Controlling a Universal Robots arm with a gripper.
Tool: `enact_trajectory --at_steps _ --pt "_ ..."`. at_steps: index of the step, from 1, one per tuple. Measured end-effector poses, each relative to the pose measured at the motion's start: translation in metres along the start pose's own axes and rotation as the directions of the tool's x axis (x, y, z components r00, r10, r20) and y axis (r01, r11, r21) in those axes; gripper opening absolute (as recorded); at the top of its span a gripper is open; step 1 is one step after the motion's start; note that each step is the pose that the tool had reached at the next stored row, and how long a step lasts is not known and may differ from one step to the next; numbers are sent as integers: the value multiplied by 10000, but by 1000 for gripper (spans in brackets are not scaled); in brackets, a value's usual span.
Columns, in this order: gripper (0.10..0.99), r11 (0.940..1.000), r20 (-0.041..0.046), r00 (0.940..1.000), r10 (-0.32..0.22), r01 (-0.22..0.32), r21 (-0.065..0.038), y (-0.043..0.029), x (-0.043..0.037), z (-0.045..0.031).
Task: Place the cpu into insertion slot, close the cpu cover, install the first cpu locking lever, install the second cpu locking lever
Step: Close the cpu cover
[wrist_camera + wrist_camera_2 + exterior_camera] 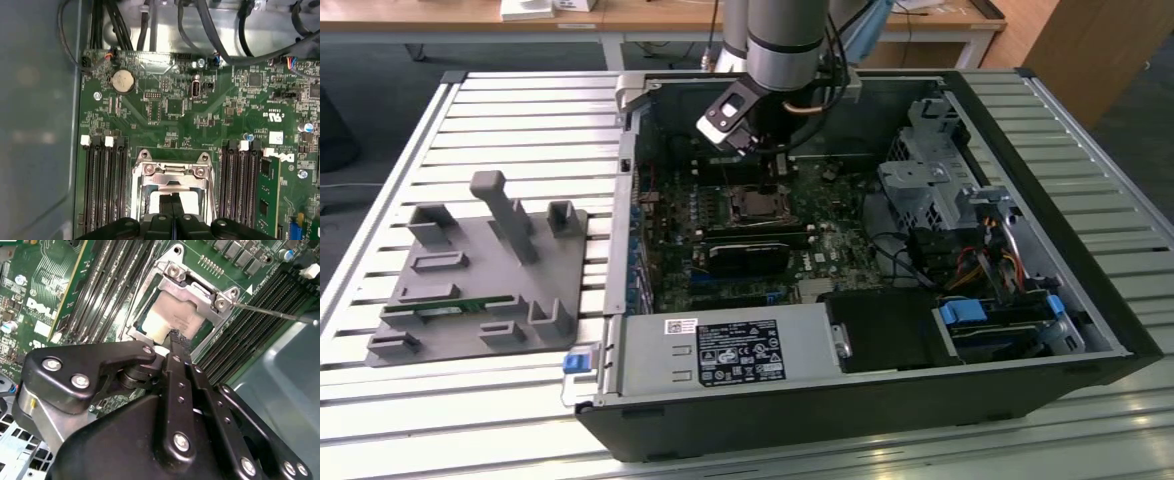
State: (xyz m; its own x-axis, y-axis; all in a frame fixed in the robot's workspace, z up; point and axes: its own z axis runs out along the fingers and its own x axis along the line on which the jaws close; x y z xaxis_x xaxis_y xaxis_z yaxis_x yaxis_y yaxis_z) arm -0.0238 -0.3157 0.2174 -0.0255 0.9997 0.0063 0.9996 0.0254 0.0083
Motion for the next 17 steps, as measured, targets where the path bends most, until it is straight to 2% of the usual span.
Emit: enact_trajectory --at_steps 7,17 --pt "106 10000 0 10000 1 -1 -1 -155 4 24" --pt "106 10000 0 10000 1 -1 6 -265 6 71"
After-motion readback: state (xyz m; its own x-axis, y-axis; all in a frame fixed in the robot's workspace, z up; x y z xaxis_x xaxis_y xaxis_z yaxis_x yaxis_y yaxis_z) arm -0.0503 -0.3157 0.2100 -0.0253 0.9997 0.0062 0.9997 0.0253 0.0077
